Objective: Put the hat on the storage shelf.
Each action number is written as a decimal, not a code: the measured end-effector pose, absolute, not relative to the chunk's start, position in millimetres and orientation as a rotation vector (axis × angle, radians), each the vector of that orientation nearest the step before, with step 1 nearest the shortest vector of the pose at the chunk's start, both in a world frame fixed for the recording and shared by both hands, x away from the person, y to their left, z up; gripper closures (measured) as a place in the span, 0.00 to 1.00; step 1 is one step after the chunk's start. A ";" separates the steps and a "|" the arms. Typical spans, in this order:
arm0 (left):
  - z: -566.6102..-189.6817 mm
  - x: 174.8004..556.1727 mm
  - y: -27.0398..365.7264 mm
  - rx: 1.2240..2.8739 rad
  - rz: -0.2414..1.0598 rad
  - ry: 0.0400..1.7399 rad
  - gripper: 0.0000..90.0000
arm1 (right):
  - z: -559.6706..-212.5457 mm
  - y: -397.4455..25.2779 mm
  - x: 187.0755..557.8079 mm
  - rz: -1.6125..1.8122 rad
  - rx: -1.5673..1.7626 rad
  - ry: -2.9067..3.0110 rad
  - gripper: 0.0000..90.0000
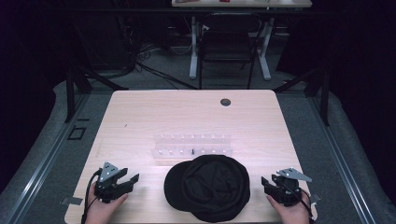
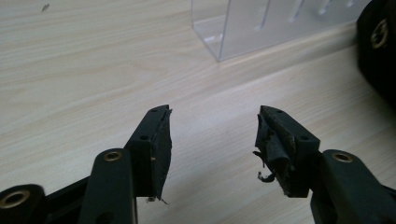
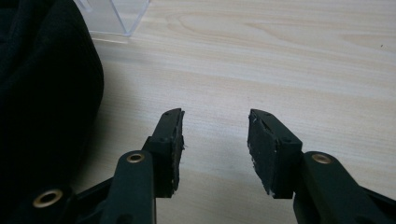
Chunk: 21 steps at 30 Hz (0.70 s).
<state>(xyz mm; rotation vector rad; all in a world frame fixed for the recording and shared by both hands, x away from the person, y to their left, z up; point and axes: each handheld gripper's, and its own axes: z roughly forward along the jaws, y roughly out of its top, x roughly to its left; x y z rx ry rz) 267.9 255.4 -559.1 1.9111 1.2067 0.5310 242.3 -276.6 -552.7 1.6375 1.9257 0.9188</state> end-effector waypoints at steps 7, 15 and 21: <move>-560.1 268.4 255.9 1.908 0.534 1.227 0.56 | -553.6 -276.2 242.8 0.931 1.640 1.952 0.67; -561.6 270.0 255.9 1.935 0.534 1.256 0.56 | -550.0 -271.3 240.7 0.932 1.657 1.956 0.67; -560.0 270.2 255.0 1.931 0.523 1.254 0.55 | -543.3 -271.7 238.6 0.938 1.684 1.961 0.65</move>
